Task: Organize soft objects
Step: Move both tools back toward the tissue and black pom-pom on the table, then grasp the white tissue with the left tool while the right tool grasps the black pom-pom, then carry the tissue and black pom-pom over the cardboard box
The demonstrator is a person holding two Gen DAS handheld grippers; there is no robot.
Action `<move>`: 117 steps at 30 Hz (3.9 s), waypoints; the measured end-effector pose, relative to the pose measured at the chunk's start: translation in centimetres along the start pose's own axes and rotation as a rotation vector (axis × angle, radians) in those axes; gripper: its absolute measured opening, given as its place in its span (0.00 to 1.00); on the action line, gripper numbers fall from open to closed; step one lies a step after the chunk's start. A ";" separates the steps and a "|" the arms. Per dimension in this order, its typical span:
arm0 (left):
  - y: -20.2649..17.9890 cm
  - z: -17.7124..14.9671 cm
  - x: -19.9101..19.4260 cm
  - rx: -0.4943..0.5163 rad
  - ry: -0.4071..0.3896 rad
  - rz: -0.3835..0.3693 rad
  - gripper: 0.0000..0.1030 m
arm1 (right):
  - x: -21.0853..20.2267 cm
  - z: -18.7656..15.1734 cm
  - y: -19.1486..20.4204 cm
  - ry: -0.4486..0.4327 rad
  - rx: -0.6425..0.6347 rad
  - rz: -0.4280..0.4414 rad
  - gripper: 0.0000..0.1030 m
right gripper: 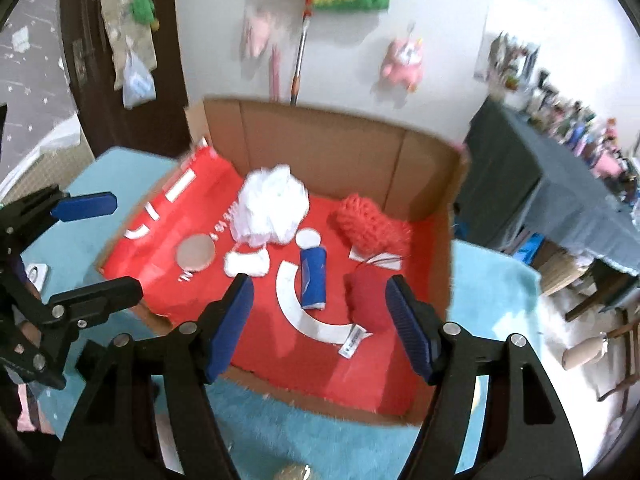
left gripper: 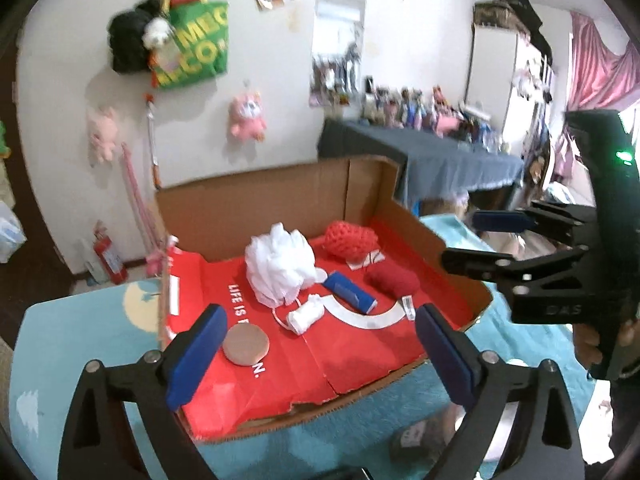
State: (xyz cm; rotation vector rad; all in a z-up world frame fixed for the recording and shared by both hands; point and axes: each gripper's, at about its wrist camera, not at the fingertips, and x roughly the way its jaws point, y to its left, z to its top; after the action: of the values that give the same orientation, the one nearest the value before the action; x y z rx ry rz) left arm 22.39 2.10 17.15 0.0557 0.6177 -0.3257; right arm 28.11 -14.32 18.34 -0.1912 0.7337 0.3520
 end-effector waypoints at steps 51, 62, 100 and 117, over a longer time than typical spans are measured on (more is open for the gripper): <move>-5.9 -19.6 -7.9 -0.096 -0.105 0.121 1.00 | -9.1 -24.7 7.2 -0.275 0.197 -0.138 0.93; -4.6 -20.6 -6.5 -0.120 -0.020 0.131 1.00 | -6.8 -25.6 6.8 -0.193 0.233 -0.118 0.93; -5.3 -16.4 -3.9 -0.057 0.096 -0.180 0.16 | -3.6 -20.8 6.6 -0.056 0.167 0.201 0.24; -5.8 -16.4 -3.4 -0.054 0.117 -0.189 0.16 | -3.7 -21.0 6.3 -0.058 0.176 0.222 0.24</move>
State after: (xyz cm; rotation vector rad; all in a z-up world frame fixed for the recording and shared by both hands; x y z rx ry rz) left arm 8.72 0.00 6.01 -0.0362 0.7494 -0.4904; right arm 10.17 -15.49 5.31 0.0678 0.7259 0.4993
